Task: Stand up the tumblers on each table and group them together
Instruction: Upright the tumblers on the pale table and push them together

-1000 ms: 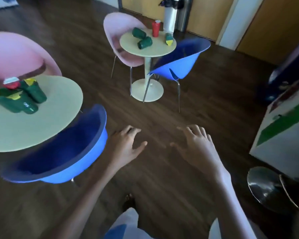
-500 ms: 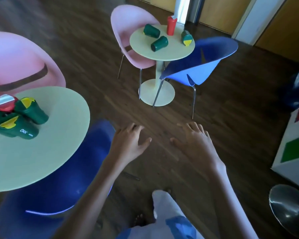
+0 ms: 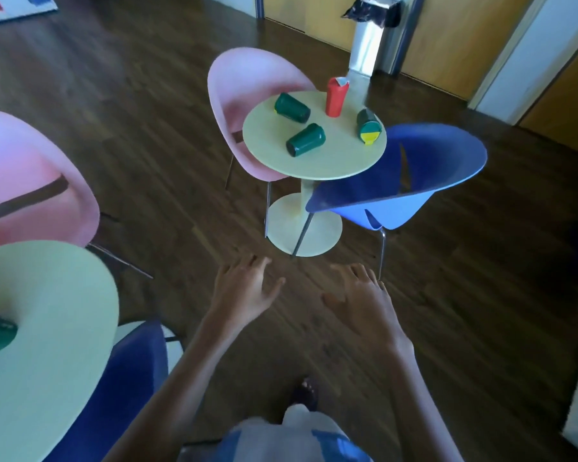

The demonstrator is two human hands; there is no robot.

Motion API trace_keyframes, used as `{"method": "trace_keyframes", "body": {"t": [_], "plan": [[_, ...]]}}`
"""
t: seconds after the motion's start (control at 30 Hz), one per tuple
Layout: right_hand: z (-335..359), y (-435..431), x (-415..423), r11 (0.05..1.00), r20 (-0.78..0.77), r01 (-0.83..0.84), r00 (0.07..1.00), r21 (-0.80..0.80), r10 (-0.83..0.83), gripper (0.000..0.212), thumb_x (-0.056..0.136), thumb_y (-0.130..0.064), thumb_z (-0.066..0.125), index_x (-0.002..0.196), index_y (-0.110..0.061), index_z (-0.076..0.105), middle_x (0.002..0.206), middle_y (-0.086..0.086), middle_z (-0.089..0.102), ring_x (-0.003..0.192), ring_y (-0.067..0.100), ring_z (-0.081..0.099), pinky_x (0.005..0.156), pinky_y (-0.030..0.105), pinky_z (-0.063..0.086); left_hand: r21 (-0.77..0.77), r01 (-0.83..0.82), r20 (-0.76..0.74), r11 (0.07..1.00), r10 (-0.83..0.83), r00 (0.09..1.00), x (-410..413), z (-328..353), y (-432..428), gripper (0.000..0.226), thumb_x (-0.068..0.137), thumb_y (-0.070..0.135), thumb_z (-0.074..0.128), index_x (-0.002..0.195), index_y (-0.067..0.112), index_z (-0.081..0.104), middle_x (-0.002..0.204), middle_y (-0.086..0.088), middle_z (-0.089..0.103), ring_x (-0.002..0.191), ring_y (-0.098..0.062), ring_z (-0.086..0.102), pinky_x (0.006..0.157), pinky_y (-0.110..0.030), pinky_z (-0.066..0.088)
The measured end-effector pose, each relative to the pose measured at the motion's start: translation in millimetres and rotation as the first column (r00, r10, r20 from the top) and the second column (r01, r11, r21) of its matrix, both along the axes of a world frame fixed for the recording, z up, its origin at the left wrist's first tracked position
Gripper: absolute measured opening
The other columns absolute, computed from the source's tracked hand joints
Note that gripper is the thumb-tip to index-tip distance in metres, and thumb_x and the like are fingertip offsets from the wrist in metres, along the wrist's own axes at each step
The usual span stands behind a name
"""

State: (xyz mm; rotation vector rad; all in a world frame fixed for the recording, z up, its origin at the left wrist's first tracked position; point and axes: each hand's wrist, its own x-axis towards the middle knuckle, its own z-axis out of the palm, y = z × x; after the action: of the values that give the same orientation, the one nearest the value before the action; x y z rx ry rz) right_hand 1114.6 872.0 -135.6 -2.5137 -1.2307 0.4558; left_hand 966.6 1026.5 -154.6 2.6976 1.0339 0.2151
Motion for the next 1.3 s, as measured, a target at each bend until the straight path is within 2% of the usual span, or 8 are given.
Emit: {"method": "trace_keyframes", "body": {"t": [0.17,0.37,0.57,0.93,1.0,1.03,1.13,1.3], "plan": [[-0.1,54.5,69.3,0.999,0.011,-0.013,1.000,0.032,0.012,0.053,0.086,-0.047,0.056,0.133,-0.025,0.045,0.136,0.001,0.049,0.128,0.023,0.043,0.102,0.045,0.042,0.004,-0.028,-0.001,1.000,0.028,1.000,60.6,-10.4,47.6,0.059,0.079,0.061,0.035,0.114,0.021,0.060,0.110,0.000,0.064,0.104,-0.023,0.061,0.085,-0.037,0.042],[-10.7,125.6,144.9,1.000,0.077,-0.023,0.997,0.003,0.023,0.055,0.087,-0.044,0.057,0.136,-0.024,0.042,0.139,0.002,0.046,0.131,0.026,0.041,0.105,0.045,0.035,-0.023,-0.019,0.010,1.000,0.019,1.000,138.6,-18.1,117.0,0.046,0.082,0.047,0.058,0.118,0.019,0.060,0.116,-0.003,0.064,0.109,-0.025,0.060,0.089,-0.039,0.043],[-32.2,216.3,217.1,0.999,0.080,0.045,0.996,0.002,-0.045,0.060,0.087,-0.044,0.057,0.138,-0.018,0.039,0.137,0.006,0.045,0.125,0.027,0.043,0.099,0.043,0.038,-0.006,0.004,0.028,1.000,-0.004,1.000,221.7,-35.4,214.6,0.046,0.085,0.048,0.057,0.119,0.017,0.061,0.124,-0.005,0.063,0.114,-0.023,0.060,0.095,-0.042,0.044],[-58.5,376.4,357.5,0.984,0.057,0.175,0.983,-0.032,-0.173,0.058,0.088,-0.042,0.056,0.137,-0.014,0.041,0.133,0.010,0.049,0.119,0.030,0.050,0.095,0.043,0.042,-0.162,0.163,-0.038,0.973,-0.171,0.985,388.8,-73.0,382.7,0.057,0.086,0.047,0.054,0.132,0.015,0.044,0.129,-0.008,0.054,0.114,-0.026,0.053,0.095,-0.041,0.040],[-69.2,394.0,376.1,0.977,-0.040,0.208,0.977,-0.049,-0.210,0.059,0.087,-0.043,0.057,0.137,-0.016,0.041,0.134,0.010,0.049,0.119,0.028,0.050,0.095,0.041,0.044,-0.285,0.132,-0.007,0.949,-0.140,0.990,414.7,-75.5,399.3,0.057,0.086,0.042,0.056,0.135,0.015,0.042,0.129,-0.010,0.052,0.115,-0.028,0.053,0.095,-0.042,0.042],[-73.8,403.5,384.3,0.963,-0.175,0.265,0.947,-0.045,-0.269,0.059,0.086,-0.043,0.058,0.136,-0.016,0.042,0.134,0.009,0.049,0.119,0.027,0.052,0.095,0.040,0.045,-0.364,0.109,0.008,0.925,-0.114,0.993,426.2,-78.0,406.6,0.057,0.086,0.040,0.057,0.135,0.015,0.041,0.129,-0.010,0.051,0.114,-0.028,0.053,0.094,-0.041,0.044],[-94.1,429.2,407.0,0.881,-0.535,0.469,0.729,-0.064,-0.427,0.055,0.086,-0.039,0.062,0.133,-0.014,0.045,0.133,0.012,0.052,0.115,0.023,0.056,0.089,0.028,0.042,-0.543,0.047,0.027,0.839,-0.038,0.999,452.0,-90.9,424.3,0.053,0.085,0.034,0.058,0.132,0.015,0.044,0.124,-0.011,0.052,0.112,-0.026,0.052,0.090,-0.038,0.047],[-126.1,453.2,432.4,0.854,-0.612,0.505,0.639,-0.123,-0.466,0.055,0.087,-0.035,0.061,0.134,-0.013,0.043,0.132,0.014,0.053,0.117,0.023,0.053,0.087,0.024,0.037,-0.589,-0.045,-0.043,0.807,0.025,0.999,481.0,-109.5,442.2,0.053,0.087,0.029,0.058,0.134,0.013,0.040,0.124,-0.014,0.049,0.112,-0.030,0.051,0.093,-0.042,0.047]]}}
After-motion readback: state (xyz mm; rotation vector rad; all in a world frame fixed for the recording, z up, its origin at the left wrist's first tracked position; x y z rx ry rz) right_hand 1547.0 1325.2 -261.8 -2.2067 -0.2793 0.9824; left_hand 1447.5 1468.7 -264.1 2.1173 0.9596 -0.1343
